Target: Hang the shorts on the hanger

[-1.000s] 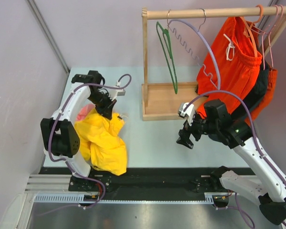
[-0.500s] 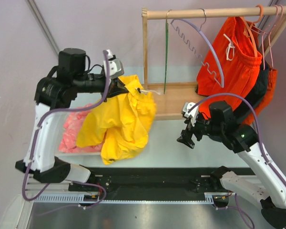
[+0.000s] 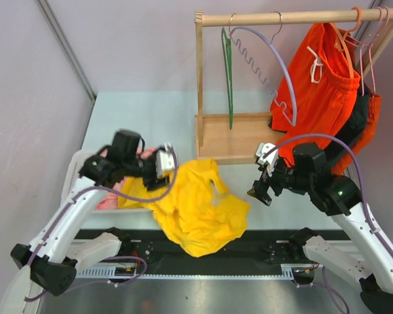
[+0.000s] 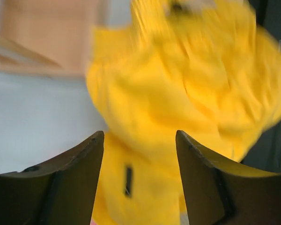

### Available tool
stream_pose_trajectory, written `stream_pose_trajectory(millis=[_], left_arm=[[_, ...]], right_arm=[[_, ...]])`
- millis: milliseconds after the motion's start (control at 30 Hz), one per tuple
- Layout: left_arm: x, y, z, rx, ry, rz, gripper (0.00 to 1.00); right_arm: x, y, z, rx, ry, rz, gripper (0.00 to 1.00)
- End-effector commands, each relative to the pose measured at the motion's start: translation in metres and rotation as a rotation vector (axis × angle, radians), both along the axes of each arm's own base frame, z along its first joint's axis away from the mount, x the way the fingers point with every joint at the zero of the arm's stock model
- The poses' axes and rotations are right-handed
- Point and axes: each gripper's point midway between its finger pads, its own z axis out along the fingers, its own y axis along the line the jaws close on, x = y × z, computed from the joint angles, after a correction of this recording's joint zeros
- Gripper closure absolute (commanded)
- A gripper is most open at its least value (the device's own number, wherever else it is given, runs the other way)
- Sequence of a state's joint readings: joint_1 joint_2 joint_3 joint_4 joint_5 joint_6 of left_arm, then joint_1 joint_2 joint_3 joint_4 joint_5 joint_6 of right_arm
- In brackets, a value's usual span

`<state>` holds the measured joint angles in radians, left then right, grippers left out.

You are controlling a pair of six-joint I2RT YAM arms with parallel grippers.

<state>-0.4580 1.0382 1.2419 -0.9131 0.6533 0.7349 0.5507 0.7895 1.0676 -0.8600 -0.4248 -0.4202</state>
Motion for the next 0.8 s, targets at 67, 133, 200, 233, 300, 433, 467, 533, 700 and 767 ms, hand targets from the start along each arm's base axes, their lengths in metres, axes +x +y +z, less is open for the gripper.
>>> stream_pose_trajectory(millis=[67, 133, 200, 233, 300, 433, 467, 533, 700, 767], left_arm=[[-0.04, 0.059, -0.099, 0.342, -0.105, -0.163, 0.31], [-0.041, 0.056, -0.092, 0.327, -0.076, -0.158, 0.3], [-0.036, 0.051, -0.085, 0.306, -0.026, -0.116, 0.3], [-0.027, 0.047, -0.073, 0.285, -0.015, -0.094, 0.3], [-0.019, 0.037, -0.058, 0.205, 0.03, -0.053, 0.29], [0.02, 0.023, -0.033, 0.062, 0.084, 0.121, 0.21], [0.043, 0.019, -0.027, 0.02, 0.059, 0.174, 0.18], [0.063, 0.012, -0.024, -0.034, 0.115, 0.26, 0.18], [0.106, -0.024, -0.038, -0.104, 0.252, 0.294, 0.18], [0.115, -0.038, -0.053, -0.07, 0.241, 0.284, 0.18]], right_arm=[[-0.017, -0.004, -0.029, -0.073, 0.071, 0.075, 0.11], [-0.014, -0.002, -0.039, -0.089, 0.079, 0.085, 0.12], [-0.011, -0.001, -0.051, -0.131, 0.079, 0.123, 0.15], [-0.01, -0.002, -0.059, -0.158, 0.086, 0.134, 0.16], [-0.005, -0.005, -0.076, -0.213, 0.084, 0.156, 0.16], [0.015, -0.001, -0.107, -0.284, 0.09, 0.167, 0.2], [0.015, -0.001, -0.115, -0.293, 0.103, 0.175, 0.2], [0.019, 0.003, -0.127, -0.305, 0.106, 0.194, 0.2], [0.009, 0.006, -0.152, -0.315, 0.118, 0.28, 0.2], [0.007, 0.007, -0.159, -0.317, 0.119, 0.296, 0.19]])
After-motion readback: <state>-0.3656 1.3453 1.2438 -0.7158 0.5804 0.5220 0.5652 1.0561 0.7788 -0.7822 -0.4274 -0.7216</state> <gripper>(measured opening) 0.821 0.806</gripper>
